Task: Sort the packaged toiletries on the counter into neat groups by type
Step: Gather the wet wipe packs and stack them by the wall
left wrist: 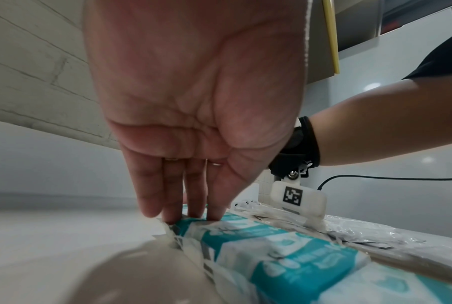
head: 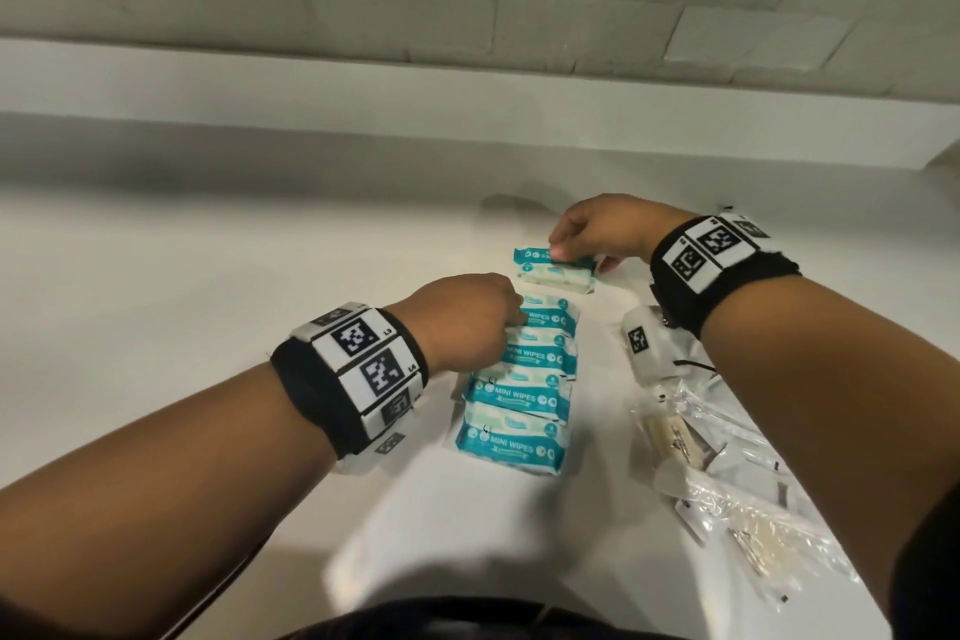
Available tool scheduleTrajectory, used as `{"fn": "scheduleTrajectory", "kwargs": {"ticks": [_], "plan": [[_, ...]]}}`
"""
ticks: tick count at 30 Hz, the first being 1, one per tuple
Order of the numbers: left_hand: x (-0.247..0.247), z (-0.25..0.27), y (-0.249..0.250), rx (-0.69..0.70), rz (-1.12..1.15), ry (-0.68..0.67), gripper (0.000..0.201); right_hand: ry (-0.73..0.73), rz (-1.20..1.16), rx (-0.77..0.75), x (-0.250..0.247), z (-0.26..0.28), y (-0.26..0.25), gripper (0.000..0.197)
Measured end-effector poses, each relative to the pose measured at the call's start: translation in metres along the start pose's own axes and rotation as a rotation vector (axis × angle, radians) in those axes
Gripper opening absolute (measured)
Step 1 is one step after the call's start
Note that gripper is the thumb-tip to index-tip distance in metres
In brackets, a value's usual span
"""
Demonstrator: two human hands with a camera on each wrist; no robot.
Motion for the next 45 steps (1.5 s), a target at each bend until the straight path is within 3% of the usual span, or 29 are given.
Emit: {"fn": "scheduleTrajectory", "kwargs": {"ticks": [3, 5, 7, 10, 13, 17, 22, 27, 30, 33, 35, 39, 45], "plan": [[0.001, 0.001, -0.001, -0.011, 0.006, -0.005, 0.041, -0.099, 0.319, -0.069, 0.006, -0.001, -0.006, 0.05], [0.001, 0.001, -0.001, -0.011, 0.015, -0.007, 0.041, 0.023, 0.616, -0.167, -0.005, -0.003, -0.02, 0.043], [0.0, 0.003, 0.0, -0.005, 0.028, -0.004, 0.041, 0.163, 0.747, -0.214, -0.017, -0.002, -0.028, 0.042], [-0.001, 0.006, 0.001, -0.002, 0.031, -0.005, 0.04, 0.299, 0.598, -0.039, -0.036, 0.004, -0.014, 0.038], [-0.002, 0.007, 0.002, -0.002, 0.023, -0.002, 0.04, 0.177, 0.491, 0.106, -0.022, 0.006, 0.002, 0.064], [-0.002, 0.008, 0.003, -0.008, 0.009, -0.01, 0.04, 0.148, 0.433, -0.034, -0.005, 0.003, -0.015, 0.059], [-0.004, 0.012, 0.005, -0.003, -0.007, -0.021, 0.04, -0.092, 0.328, -0.096, 0.018, 0.012, -0.032, 0.047], [-0.007, 0.019, 0.007, 0.001, 0.017, -0.034, 0.042, 0.025, 0.425, -0.156, 0.006, 0.022, -0.037, 0.045], [-0.004, 0.035, 0.018, 0.028, 0.023, -0.047, 0.07, 0.077, 0.353, -0.198, 0.003, 0.03, -0.044, 0.042], [0.017, 0.051, 0.038, 0.11, -0.08, -0.119, 0.111, -0.028, 0.396, -0.201, 0.021, 0.032, -0.047, 0.043], [0.035, 0.055, 0.043, 0.114, -0.178, -0.137, 0.125, -0.044, 0.417, -0.188, 0.027, 0.033, -0.046, 0.046], [0.039, 0.051, 0.041, 0.075, -0.184, -0.007, 0.121, -0.015, 0.413, -0.185, 0.027, 0.034, -0.045, 0.048], [0.033, 0.036, 0.031, 0.027, -0.152, -0.003, 0.12, -0.023, 0.545, -0.228, 0.027, 0.016, -0.056, 0.049]]}}
Point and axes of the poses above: each hand's wrist, its own z-axis away from the middle knuckle, its own x-axis out of the palm, y = z × x, the point moved 10 cm from there along -z, towards the middle knuckle, and after that the axes turned 13 degrees about -x, right-handed, at the moved point
